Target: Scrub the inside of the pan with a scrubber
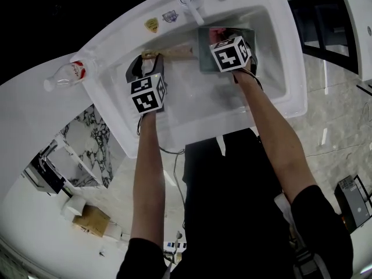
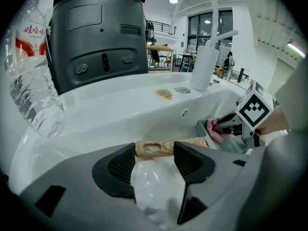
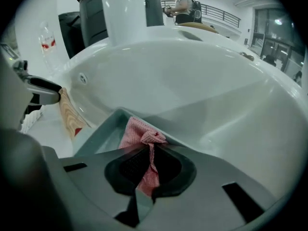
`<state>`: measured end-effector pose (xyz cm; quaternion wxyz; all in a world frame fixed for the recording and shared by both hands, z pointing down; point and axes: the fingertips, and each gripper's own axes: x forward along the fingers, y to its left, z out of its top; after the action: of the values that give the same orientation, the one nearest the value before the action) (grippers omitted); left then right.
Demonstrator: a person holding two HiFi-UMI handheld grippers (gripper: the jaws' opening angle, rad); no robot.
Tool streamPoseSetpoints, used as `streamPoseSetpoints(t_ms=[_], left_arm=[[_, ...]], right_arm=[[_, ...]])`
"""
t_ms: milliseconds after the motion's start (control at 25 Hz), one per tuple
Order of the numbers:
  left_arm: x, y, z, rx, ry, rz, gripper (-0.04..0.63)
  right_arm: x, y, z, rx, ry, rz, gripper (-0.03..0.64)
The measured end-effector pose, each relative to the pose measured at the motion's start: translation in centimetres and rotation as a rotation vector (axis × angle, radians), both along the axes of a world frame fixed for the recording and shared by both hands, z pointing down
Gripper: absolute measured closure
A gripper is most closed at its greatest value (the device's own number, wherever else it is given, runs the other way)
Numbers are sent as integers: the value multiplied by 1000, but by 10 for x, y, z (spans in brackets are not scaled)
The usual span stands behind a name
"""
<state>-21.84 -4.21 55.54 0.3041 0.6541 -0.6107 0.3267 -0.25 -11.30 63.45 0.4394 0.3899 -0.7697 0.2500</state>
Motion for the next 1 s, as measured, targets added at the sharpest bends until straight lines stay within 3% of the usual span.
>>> streamPoseSetpoints(t_ms=[240,680,1000], left_arm=[[0,-1,1,-9,-2,1,334],[0,-1,1,-23,0,-20,334],[0,-1,1,-31,2,-22,334]], right_arm=[[-45,2,-5,-31,-113,-113,575],[-63,66,-5,-215,-196,-366,577],[-65,101,-1,-309,-228,-478,578]])
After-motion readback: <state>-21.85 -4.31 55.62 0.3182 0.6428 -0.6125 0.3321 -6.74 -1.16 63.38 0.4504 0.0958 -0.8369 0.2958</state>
